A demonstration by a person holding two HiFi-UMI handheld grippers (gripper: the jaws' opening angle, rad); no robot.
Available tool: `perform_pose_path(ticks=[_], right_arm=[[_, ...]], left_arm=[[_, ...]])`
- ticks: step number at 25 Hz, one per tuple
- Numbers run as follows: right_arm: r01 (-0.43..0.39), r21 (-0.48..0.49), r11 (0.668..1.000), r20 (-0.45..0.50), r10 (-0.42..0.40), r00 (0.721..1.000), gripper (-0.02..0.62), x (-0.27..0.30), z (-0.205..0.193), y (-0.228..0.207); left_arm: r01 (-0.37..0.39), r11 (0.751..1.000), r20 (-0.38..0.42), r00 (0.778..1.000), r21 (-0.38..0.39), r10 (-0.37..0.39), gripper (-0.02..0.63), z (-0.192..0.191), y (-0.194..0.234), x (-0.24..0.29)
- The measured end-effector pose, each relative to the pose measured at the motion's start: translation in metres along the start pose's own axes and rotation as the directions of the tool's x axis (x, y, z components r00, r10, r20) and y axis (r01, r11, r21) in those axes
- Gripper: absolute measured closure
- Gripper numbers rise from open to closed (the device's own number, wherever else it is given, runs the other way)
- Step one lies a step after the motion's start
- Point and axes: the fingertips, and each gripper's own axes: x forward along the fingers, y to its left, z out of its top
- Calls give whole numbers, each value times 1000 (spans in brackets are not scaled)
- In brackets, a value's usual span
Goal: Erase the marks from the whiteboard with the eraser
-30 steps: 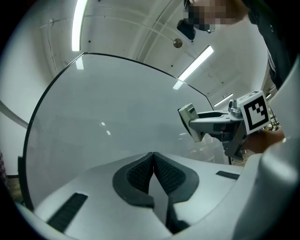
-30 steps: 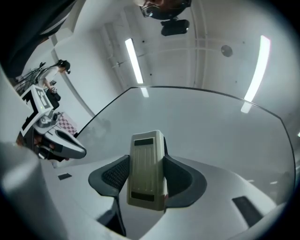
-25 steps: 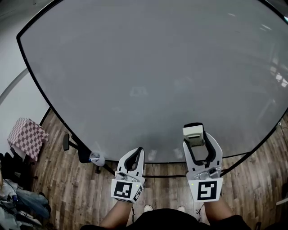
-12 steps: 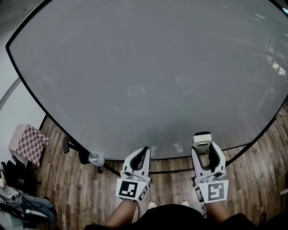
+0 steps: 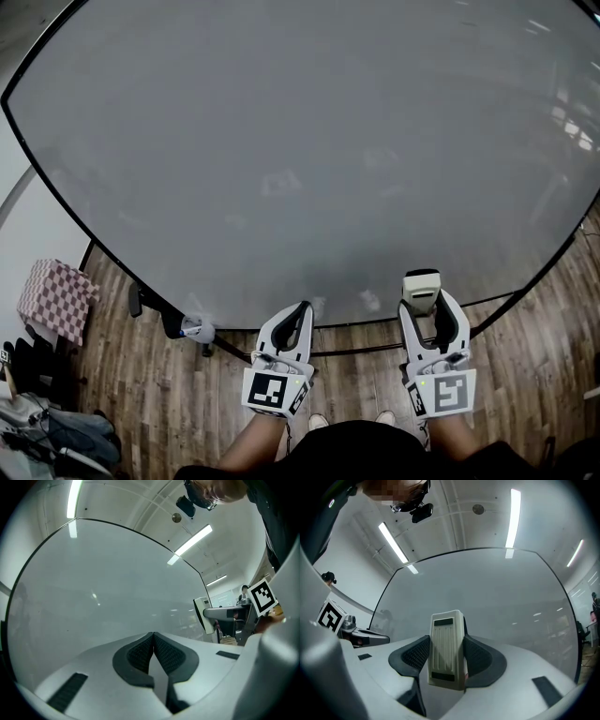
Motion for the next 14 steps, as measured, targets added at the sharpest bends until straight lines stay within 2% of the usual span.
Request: perform_pose_path(ticks=[9,14], right_arm=[[-7,8,1000,14,7,1000,341,1,3,1],[6,-109,994,24,-3,1000,341,-3,3,4]], left_arm=[[-5,1000,-2,1000,0,5,588,0,0,-1],[-15,1000,8,1000,4,15,588,5,-2,-1]])
